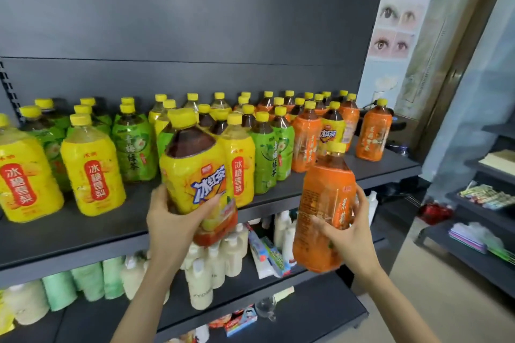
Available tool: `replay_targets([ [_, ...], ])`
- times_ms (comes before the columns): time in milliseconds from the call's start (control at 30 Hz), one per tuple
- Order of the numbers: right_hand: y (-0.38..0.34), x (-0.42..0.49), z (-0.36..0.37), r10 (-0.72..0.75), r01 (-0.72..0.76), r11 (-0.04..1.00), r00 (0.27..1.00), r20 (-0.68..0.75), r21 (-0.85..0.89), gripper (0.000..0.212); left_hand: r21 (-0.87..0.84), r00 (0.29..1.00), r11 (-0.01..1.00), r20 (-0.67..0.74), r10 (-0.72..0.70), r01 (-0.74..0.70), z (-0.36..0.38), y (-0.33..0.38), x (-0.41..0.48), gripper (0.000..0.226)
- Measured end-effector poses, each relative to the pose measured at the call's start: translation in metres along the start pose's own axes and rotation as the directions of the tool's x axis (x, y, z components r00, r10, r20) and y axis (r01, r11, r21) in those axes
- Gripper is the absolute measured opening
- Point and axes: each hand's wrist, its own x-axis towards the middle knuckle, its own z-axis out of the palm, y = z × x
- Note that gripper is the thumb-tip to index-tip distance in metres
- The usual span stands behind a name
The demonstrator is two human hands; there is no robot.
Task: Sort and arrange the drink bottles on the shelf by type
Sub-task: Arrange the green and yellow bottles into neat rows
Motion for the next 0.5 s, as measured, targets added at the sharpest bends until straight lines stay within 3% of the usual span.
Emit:
replay_targets([
  [167,0.015,0.020,-0.034,0.025,-0.028,0.996,0.999,-0.034,-0.084,0.107,-0.061,0.988,0.998,0.152,-0.008,0.017,0.071,0.011,-0.004,0.071],
  [500,0.060,0.102,-0.086,0.030,-0.044,0.985,0.995,-0.091,-0.164,0.110,-0.069,0.945,0.996,0.325,-0.023,0.048,0.207,-0.045,0.029,0.069],
])
